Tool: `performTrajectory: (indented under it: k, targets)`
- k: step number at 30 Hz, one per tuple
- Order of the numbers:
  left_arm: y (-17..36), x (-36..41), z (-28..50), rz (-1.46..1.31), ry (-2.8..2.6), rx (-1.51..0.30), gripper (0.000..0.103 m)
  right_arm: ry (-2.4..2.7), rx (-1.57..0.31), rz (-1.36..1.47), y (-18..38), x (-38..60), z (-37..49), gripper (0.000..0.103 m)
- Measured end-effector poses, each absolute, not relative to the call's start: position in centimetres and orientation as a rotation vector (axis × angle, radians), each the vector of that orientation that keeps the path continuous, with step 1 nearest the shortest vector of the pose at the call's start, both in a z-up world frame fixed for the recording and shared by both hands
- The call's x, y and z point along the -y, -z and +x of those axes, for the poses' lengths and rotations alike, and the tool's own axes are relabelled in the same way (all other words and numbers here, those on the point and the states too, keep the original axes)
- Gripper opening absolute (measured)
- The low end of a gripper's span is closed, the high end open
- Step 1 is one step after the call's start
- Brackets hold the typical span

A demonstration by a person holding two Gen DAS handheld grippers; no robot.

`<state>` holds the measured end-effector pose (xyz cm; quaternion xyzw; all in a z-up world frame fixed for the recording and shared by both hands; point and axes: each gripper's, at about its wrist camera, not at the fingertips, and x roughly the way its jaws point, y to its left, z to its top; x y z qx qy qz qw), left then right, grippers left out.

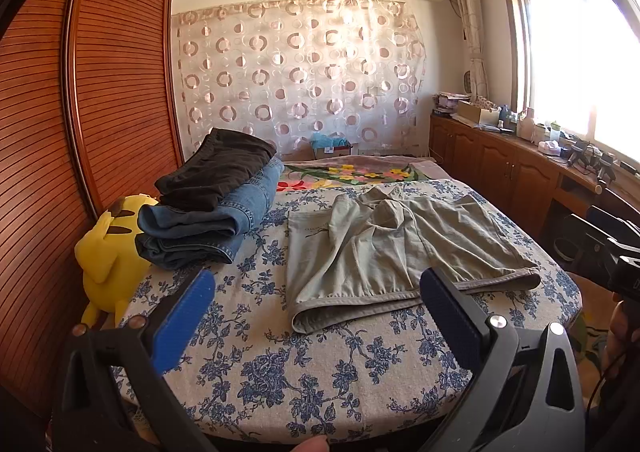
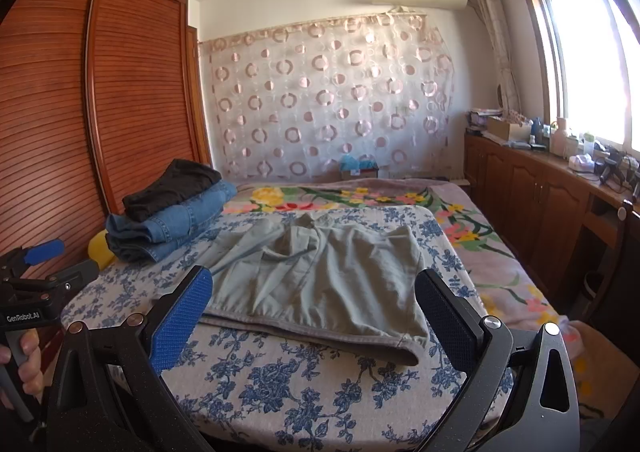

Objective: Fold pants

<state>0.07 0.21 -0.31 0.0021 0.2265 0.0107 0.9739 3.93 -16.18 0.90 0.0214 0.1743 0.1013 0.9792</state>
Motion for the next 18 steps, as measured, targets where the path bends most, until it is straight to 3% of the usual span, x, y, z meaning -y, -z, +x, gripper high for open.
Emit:
performTrajectory:
  k: [18]
  targets:
    - [-0.18, -0.55, -0.08, 0.009, -0.028, -0.445, 0.103, -0.205, -0.352, 0.045, -0.95, 16.23, 3.94, 0.103]
